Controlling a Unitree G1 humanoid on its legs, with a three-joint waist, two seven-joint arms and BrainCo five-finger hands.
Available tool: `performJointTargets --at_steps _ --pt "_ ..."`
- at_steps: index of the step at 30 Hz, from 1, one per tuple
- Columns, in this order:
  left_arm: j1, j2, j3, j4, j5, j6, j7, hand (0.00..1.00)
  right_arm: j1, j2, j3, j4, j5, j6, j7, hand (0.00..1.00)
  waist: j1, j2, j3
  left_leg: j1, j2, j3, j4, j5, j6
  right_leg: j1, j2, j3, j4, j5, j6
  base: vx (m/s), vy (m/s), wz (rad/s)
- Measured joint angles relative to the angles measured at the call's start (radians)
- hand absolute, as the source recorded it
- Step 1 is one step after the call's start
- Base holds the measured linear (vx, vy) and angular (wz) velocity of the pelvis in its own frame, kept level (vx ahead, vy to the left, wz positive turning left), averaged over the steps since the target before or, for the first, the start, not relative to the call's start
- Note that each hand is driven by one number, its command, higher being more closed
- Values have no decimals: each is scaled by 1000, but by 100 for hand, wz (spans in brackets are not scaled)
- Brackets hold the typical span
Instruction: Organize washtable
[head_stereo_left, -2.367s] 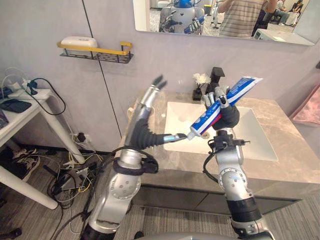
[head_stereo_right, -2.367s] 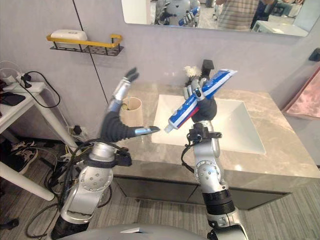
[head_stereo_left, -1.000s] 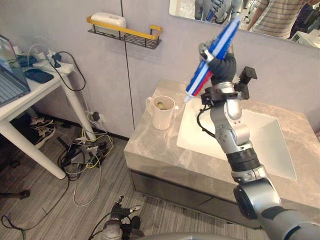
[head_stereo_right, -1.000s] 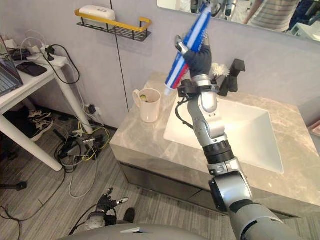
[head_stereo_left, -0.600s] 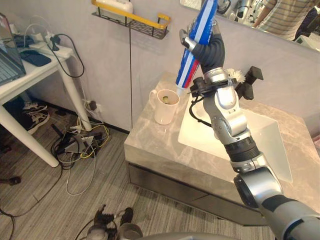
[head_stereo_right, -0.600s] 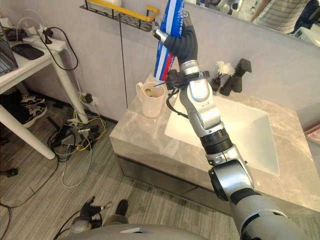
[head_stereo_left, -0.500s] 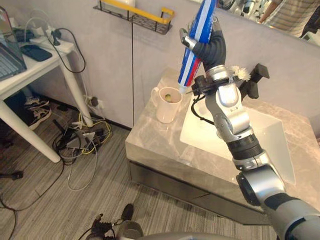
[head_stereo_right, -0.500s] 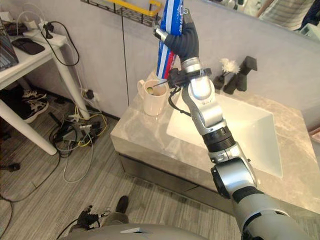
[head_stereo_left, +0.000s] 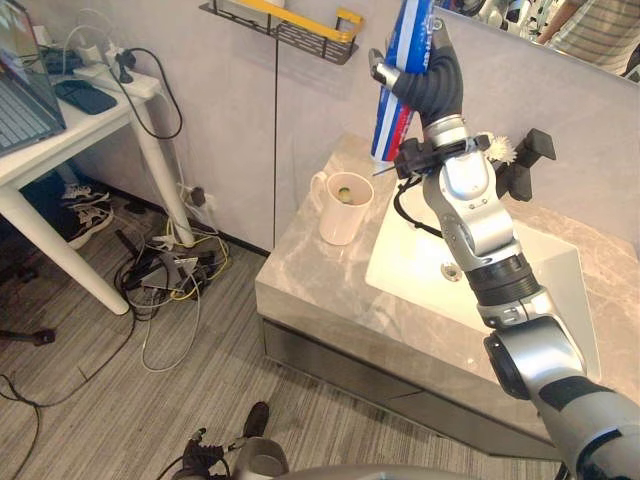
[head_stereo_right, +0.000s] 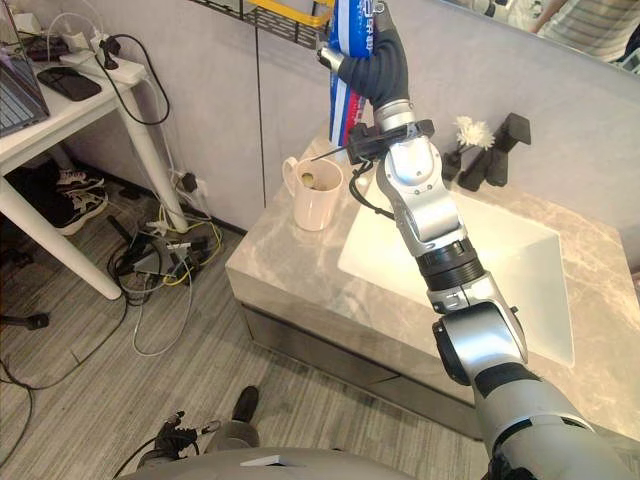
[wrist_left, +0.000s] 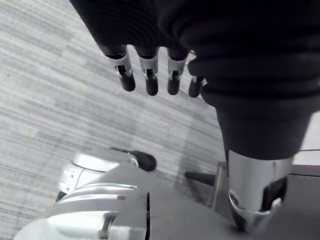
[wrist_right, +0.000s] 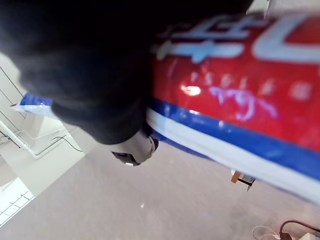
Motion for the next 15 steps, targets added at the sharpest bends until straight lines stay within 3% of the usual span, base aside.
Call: performJointTargets --at_steps 11,15 --pt "-3 3 -2 -12 0 -7 -1 0 0 1 4 21 0 2 14 100 7 -4 30 -28 -1 -10 0 4 -3 -23 0 -4 1 0 -1 7 -3 1" --pt "-5 2 -6 -17 1 -6 -2 0 0 1 4 41 0 22 13 100 14 -4 30 -32 -2 -17 3 7 -7 -23 2 -4 -1 -3 -4 41 -22 5"
